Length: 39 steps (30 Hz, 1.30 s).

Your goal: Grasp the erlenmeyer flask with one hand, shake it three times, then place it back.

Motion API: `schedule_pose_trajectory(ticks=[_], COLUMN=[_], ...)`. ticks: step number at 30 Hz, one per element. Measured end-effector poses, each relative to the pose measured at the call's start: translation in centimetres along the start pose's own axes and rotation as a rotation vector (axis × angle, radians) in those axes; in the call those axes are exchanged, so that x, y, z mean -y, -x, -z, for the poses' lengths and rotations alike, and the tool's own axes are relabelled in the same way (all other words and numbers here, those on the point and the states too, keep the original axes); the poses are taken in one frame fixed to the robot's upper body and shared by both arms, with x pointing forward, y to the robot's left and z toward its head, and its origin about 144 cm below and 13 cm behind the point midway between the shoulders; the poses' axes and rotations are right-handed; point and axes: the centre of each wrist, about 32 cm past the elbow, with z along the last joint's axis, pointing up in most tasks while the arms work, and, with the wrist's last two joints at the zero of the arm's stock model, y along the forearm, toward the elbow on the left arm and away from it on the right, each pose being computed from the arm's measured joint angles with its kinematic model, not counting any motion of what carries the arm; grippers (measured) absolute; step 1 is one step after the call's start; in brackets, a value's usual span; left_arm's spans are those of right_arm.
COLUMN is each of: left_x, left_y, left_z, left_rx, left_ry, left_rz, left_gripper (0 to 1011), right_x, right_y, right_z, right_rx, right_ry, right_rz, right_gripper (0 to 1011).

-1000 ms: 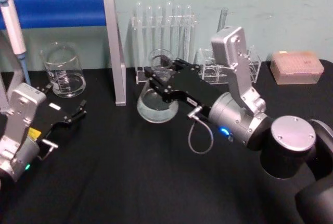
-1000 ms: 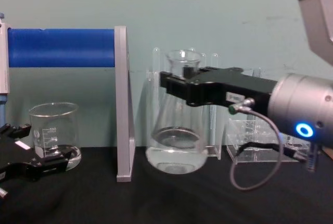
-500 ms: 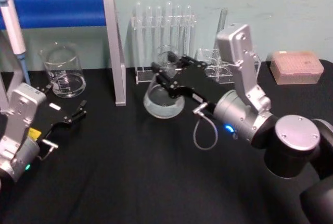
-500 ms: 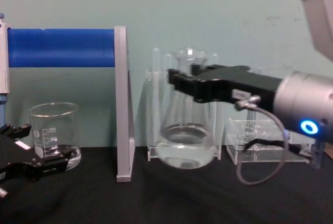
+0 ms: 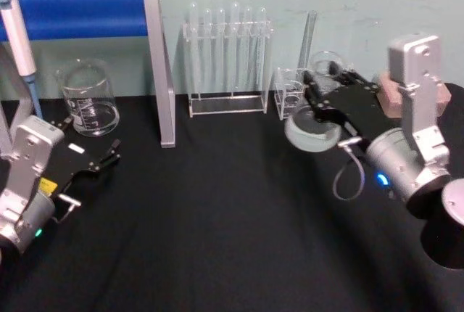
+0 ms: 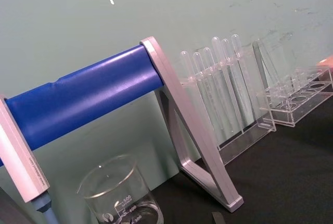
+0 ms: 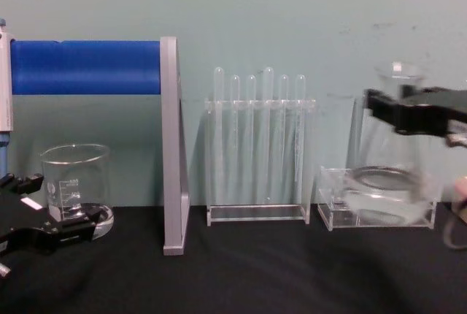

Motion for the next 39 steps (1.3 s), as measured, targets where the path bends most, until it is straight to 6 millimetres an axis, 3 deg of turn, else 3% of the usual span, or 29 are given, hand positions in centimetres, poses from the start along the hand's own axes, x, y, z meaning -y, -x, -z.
schedule_pose_trajectory(ticks=[8,13,31,39], left_x=[0.0,0.0,0.0,0.0], left_y=[0.0,0.0,0.0,0.0], left_z=[0.0,0.0,0.0,0.0], left_rx=[0.000,0.000,0.000,0.000], left_ry=[0.000,0.000,0.000,0.000], left_rz=[0.000,0.000,0.000,0.000], left_gripper=[1001,1001,1001,1001], right_x=[1.5,1.3,-3.1,-4.1], right_y=[-0.8,-0.8,2.6,3.4], right_z=[0.0,0.0,0.1,0.1], right_rx=[-0.002,-0.004,0.001,-0.008], right_ry=[0.008,0.011,-0.005,-0.009], right_rz=[0.106,0.103,-0.292,-0.386], right_gripper=[451,451,451,450])
